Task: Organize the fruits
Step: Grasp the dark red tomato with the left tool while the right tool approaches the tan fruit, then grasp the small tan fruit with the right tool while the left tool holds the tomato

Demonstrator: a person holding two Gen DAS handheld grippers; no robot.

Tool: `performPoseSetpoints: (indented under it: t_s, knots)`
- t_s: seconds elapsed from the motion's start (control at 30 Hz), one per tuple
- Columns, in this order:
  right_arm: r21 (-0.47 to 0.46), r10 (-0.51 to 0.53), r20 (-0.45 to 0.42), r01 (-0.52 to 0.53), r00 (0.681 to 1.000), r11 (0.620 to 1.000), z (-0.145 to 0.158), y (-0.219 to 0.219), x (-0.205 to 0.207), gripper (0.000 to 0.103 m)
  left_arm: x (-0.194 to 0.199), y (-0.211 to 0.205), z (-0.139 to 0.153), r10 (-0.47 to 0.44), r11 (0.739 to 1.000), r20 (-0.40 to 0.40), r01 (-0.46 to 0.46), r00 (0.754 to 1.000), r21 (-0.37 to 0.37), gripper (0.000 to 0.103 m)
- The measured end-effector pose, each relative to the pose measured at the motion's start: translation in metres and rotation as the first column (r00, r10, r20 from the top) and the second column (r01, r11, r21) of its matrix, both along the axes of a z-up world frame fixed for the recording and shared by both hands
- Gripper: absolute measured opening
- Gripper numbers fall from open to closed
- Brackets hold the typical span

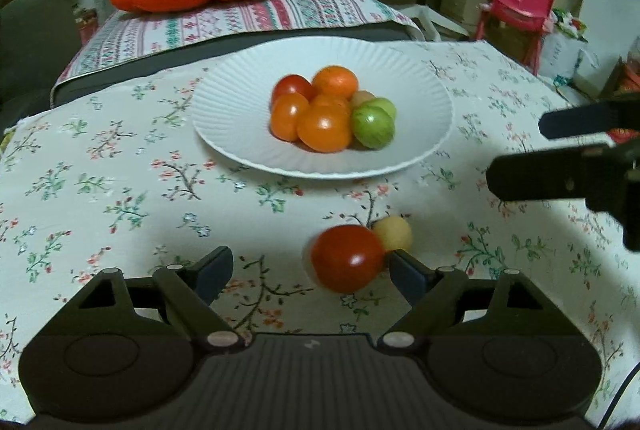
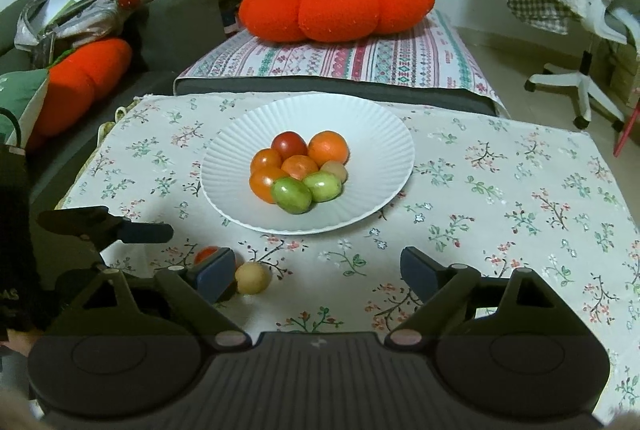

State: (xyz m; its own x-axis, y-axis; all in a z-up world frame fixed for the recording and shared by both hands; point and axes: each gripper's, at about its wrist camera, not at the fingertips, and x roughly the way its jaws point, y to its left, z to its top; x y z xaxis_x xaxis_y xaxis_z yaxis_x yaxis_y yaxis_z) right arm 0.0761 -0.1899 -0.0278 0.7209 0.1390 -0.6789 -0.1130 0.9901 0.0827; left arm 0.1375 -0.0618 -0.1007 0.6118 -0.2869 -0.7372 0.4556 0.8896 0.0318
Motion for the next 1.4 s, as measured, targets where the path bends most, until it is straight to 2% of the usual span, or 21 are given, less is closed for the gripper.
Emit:
performPoseSetpoints:
  t_s: [0.07, 0.13, 0.2, 0.23, 0.27, 0.3, 0.33, 0.57, 0.8, 1.1, 1.3, 1.4]
  knots:
    - [-0.001, -0.003, -0.004, 0.003, 1.0, 1.0, -0.001, 0.0, 0.0, 0.088, 0.0, -0.002, -0.002, -0.011, 1.0, 0.006, 0.011, 1.0, 0.009, 0.069]
    - [-0.002, -0.004, -0.006, 0.004, 1.0, 1.0, -0.002, 0.0, 0.0, 0.088, 0.0, -0.003, -0.003, -0.024, 1.0, 0.01, 0.024, 1.0, 0.013, 0.064]
    - [-0.004, -0.005, -0.007, 0.005, 1.0, 1.0, -0.002, 0.0, 0.0, 0.088, 0.001, -0.004, -0.004, -0.038, 0.999, 0.005, 0.038, 0.999, 0.012, 0.048]
    - [-0.003, -0.006, -0.008, 0.006, 1.0, 1.0, -0.002, 0.0, 0.0, 0.088, 0.002, -0.004, -0.004, -0.046, 0.999, 0.002, 0.046, 0.999, 0.005, 0.045]
    - [-0.001, -0.007, -0.009, 0.007, 1.0, 1.0, -0.002, -0.001, 0.0, 0.088, 0.002, -0.004, -0.004, -0.052, 0.999, 0.002, 0.052, 0.999, -0.001, 0.038]
    - [0.002, -0.008, -0.011, 0.008, 1.0, 1.0, -0.003, -0.001, 0.001, 0.088, 0.001, -0.005, -0.003, -0.059, 0.998, 0.004, 0.059, 0.998, -0.003, 0.024]
    - [0.004, -0.007, -0.013, 0.007, 1.0, 1.0, -0.003, -0.001, 0.001, 0.088, 0.001, -0.006, -0.003, -0.069, 0.998, 0.005, 0.069, 0.998, -0.002, 0.017]
    - [0.007, 0.012, -0.02, -0.012, 1.0, 1.0, -0.006, 0.002, 0.001, 0.088, 0.002, -0.005, -0.001, -0.069, 0.998, -0.01, 0.069, 0.998, -0.01, 0.016]
    - [0.017, 0.055, -0.015, -0.055, 0.998, 0.998, -0.016, 0.008, 0.004, 0.088, 0.005, 0.015, 0.014, -0.015, 0.999, -0.015, 0.014, 1.0, -0.05, 0.016]
    - [-0.022, 0.176, -0.019, -0.176, 0.984, 0.984, -0.037, 0.038, 0.006, 0.079, 0.011, 0.04, 0.018, 0.066, 0.995, -0.033, -0.068, 0.997, -0.068, 0.016]
    - [-0.064, 0.204, -0.003, -0.204, 0.979, 0.977, -0.049, 0.055, 0.011, 0.059, 0.013, 0.044, 0.019, 0.077, 0.994, -0.036, -0.08, 0.996, -0.069, 0.016]
    - [-0.076, 0.205, -0.009, -0.205, 0.979, 0.976, -0.057, 0.056, 0.014, 0.04, 0.014, 0.046, 0.019, 0.084, 0.994, -0.035, -0.087, 0.996, -0.07, 0.016]
